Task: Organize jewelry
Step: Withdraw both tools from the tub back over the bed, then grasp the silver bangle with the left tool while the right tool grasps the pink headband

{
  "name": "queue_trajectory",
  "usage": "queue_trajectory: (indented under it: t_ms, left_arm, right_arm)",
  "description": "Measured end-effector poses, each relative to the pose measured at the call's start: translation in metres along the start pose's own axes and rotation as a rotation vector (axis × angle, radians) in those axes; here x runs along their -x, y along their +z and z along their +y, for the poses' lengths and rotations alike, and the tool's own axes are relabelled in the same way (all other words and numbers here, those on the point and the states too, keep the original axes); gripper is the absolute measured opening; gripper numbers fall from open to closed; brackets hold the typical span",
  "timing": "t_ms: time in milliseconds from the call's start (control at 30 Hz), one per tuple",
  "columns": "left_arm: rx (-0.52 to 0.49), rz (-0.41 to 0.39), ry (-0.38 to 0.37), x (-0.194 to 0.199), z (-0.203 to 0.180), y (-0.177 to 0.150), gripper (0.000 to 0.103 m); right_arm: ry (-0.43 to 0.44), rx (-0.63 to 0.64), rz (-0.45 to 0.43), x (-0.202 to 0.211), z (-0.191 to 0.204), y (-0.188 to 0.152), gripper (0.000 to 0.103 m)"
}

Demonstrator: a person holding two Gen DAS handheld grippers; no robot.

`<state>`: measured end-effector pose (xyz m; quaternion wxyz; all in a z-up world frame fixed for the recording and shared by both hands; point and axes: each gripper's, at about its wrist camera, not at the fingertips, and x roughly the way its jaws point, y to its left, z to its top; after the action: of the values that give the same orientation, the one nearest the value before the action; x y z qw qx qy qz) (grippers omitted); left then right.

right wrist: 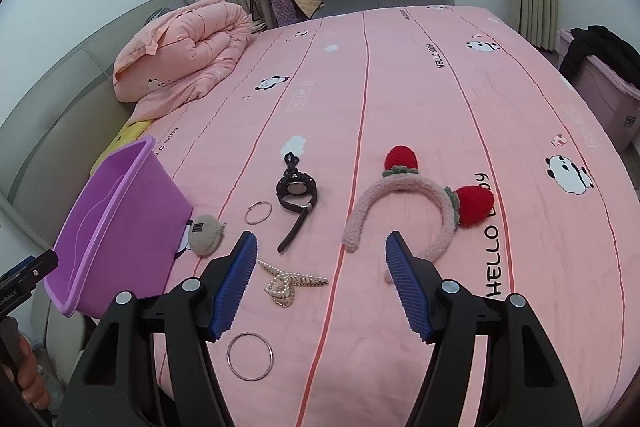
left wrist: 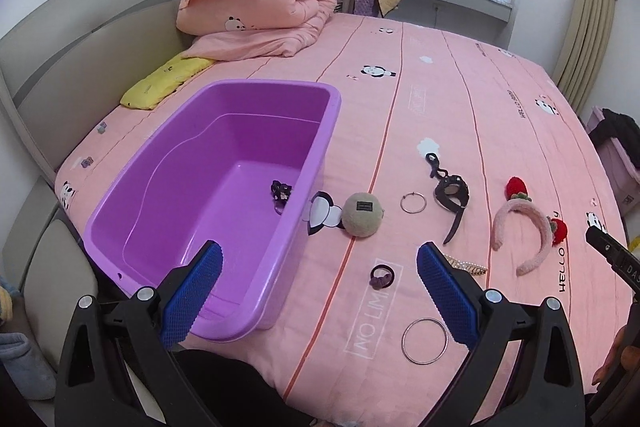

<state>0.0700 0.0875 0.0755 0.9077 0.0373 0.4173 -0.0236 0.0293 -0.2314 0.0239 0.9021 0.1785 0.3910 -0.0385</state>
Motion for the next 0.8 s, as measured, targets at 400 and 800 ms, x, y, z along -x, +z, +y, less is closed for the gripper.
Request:
queue_trajectory:
  t_ms: [400,800]
  left_arm:
    - [-0.071,0.039,-0.054,-0.024,-0.060,-0.039,0.096]
    - [-0.082,0.123,-0.058,-0.061,-0.095,-0.096,0.096]
  right_arm:
    - [-0.044,-0.035,0.037,-0.003,-0.054,-0.032,0.064]
    - [-0.074,-0.105,0.076,-0.014,-0.108,-0.068,0.064]
